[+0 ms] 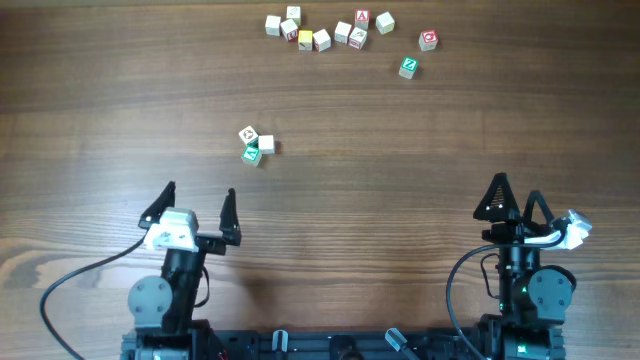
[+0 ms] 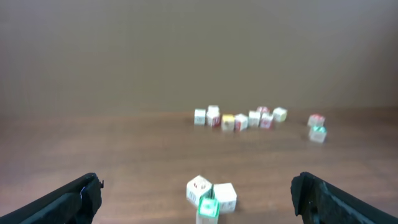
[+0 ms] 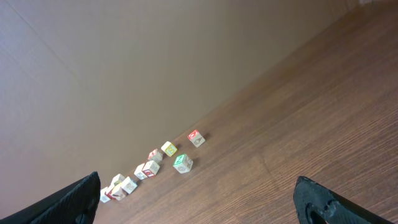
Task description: Form a circle
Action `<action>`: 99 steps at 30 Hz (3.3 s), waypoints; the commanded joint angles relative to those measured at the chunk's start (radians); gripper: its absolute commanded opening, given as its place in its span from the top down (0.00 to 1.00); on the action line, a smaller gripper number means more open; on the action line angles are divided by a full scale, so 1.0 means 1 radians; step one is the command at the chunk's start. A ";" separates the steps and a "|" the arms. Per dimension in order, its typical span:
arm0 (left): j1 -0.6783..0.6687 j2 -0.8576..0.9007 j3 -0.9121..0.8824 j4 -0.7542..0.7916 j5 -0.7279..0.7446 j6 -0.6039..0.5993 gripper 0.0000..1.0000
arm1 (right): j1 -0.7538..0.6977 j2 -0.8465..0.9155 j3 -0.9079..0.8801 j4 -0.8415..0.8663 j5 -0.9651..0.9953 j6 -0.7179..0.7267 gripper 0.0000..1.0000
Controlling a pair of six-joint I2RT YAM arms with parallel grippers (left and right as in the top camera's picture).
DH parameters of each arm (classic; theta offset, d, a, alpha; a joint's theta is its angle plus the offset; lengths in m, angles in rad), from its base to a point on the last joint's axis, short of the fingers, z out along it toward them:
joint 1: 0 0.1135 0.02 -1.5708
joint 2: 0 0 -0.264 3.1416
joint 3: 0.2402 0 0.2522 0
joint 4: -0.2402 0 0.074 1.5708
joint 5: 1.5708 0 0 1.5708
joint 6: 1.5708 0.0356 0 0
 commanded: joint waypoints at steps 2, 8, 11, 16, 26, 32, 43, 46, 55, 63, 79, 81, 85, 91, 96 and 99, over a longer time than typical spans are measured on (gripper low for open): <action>-0.016 -0.011 -0.026 -0.052 -0.040 0.016 0.00 | 0.002 -0.011 -0.001 0.003 0.006 0.010 0.00; -0.045 -0.011 -0.026 -0.052 -0.068 0.009 0.00 | 0.002 -0.011 -0.001 0.003 0.006 0.010 0.00; -0.045 -0.011 -0.026 -0.052 -0.068 0.008 0.00 | 0.002 -0.011 -0.001 0.003 0.006 0.010 0.00; -0.040 -0.011 -0.026 -0.052 -0.068 0.009 0.00 | 0.002 -0.011 -0.001 0.003 0.006 0.010 0.00; -0.040 -0.010 -0.026 -0.052 -0.068 0.008 0.00 | 0.002 -0.011 -0.001 0.003 0.006 0.010 0.00; -0.040 -0.010 -0.026 -0.052 -0.068 0.009 0.00 | 0.002 -0.011 -0.001 0.003 0.006 0.010 0.00; -0.040 -0.010 -0.026 -0.052 -0.068 0.008 0.00 | 0.038 -0.011 -0.001 -0.006 -0.080 -0.500 0.00; -0.040 -0.010 -0.026 -0.052 -0.068 0.009 0.00 | 0.054 -0.011 -0.001 -0.006 -0.080 -0.573 0.00; -0.040 -0.010 -0.026 -0.052 -0.068 0.008 0.00 | 0.053 -0.011 -0.001 -0.005 -0.080 -0.576 0.00; -0.040 -0.010 -0.026 -0.052 -0.068 0.008 0.00 | 0.053 -0.007 -0.001 -0.005 -0.080 -0.576 0.00; -0.040 -0.010 -0.026 -0.052 -0.068 0.008 0.00 | 0.053 -0.007 -0.001 -0.005 -0.080 -0.576 0.00; -0.040 -0.010 -0.026 -0.052 -0.068 0.009 0.00 | 0.053 -0.007 -0.001 -0.005 -0.080 -0.576 0.00; -0.040 -0.010 -0.026 -0.052 -0.068 0.009 0.00 | 0.053 -0.007 -0.001 -0.005 -0.080 -0.576 0.00; -0.040 -0.010 -0.026 -0.052 -0.068 0.009 0.00 | 0.053 -0.007 -0.001 -0.005 -0.080 -0.576 0.00; -0.040 -0.010 -0.026 -0.052 -0.068 0.008 0.00 | 0.053 -0.007 -0.001 -0.005 -0.080 -0.576 0.00; -0.040 -0.010 -0.026 -0.052 -0.068 0.008 0.00 | 0.053 -0.007 -0.001 -0.005 -0.080 -0.576 0.00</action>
